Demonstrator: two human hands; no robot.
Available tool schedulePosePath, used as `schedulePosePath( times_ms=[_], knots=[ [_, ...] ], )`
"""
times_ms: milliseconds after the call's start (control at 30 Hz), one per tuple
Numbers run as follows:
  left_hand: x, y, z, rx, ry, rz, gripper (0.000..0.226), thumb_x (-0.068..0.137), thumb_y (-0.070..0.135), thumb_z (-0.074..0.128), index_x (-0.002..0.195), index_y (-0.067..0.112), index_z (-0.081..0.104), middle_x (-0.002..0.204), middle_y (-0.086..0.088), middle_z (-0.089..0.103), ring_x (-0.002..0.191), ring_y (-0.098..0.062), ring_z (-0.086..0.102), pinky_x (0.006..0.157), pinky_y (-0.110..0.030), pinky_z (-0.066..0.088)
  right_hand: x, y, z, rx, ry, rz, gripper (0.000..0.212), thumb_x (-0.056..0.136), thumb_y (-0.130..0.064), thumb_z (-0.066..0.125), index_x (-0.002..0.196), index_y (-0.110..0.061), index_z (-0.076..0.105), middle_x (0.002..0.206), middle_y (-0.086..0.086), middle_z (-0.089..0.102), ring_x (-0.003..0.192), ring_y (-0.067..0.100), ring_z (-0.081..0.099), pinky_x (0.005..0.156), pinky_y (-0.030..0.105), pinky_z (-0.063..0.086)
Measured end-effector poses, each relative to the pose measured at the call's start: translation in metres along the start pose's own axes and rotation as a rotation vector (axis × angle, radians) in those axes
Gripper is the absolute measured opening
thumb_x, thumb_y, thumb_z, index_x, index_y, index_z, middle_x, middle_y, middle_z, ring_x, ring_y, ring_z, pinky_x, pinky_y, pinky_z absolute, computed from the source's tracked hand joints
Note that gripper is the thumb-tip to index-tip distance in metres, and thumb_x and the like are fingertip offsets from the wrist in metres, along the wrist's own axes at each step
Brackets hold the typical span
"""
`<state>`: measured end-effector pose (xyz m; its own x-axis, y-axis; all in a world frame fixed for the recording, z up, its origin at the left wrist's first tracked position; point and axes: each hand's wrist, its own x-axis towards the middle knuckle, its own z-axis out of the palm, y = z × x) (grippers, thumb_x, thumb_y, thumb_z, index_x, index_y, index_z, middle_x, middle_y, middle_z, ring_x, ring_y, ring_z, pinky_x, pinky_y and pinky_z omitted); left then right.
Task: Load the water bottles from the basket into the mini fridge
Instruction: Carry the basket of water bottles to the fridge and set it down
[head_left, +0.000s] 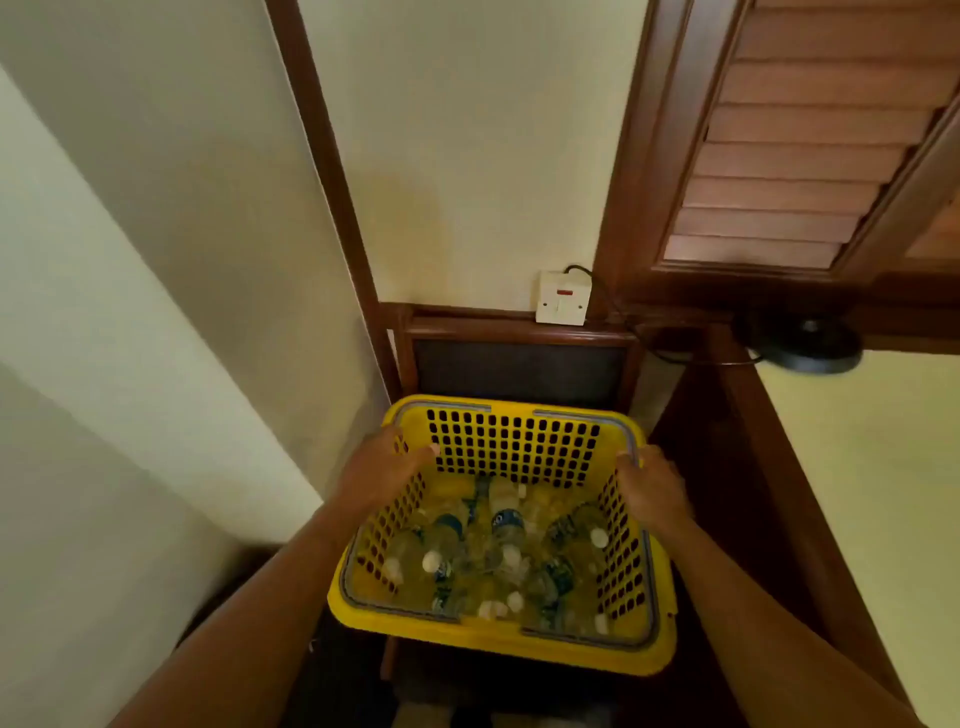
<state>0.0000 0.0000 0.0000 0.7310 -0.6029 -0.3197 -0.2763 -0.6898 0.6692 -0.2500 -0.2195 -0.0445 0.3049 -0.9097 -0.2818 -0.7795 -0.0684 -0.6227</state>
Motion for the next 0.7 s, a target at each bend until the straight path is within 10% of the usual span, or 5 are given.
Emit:
schedulePosePath(
  times_ms=[367, 500, 700],
  knots=[
    [0.113, -0.108, 0.042, 0.164, -0.081, -0.370, 0.118, 0.057, 0.082, 0.062, 0.148, 0.034, 0.003, 0.132, -0.015, 0.048, 0.108, -0.042, 0.063, 0.089, -0.058, 0.053, 0.040, 0.060, 0.077, 0.002, 0.089, 0.439, 0.082, 0.090, -0.053, 0.062, 0.149, -0.007, 0.027, 0.142, 0.025, 0.048, 0.122, 0.047, 0.053, 0.091, 0.052, 0.045],
    [0.128, -0.114, 0.052, 0.095, -0.045, -0.379, 0.077, 0.068, 0.066, 0.069, 0.122, 0.028, 0.029, 0.092, -0.003, 0.065, 0.074, -0.027, 0.070, 0.073, -0.047, 0.059, 0.058, 0.065, 0.077, -0.071, 0.106, 0.452, 0.080, 0.085, -0.057, 0.066, 0.144, -0.008, 0.040, 0.138, 0.024, 0.053, 0.121, 0.045, 0.054, 0.091, 0.056, 0.047],
    [0.136, -0.118, 0.060, 0.176, 0.054, -0.357, 0.046, 0.080, 0.048, 0.071, 0.105, 0.019, 0.045, 0.085, -0.003, 0.062, 0.074, -0.026, 0.065, 0.071, -0.042, 0.057, 0.064, 0.078, 0.080, -0.008, 0.051, 0.508, 0.086, 0.084, -0.048, 0.073, 0.150, -0.009, 0.033, 0.149, 0.020, 0.043, 0.131, 0.041, 0.047, 0.098, 0.054, 0.046]
  ],
)
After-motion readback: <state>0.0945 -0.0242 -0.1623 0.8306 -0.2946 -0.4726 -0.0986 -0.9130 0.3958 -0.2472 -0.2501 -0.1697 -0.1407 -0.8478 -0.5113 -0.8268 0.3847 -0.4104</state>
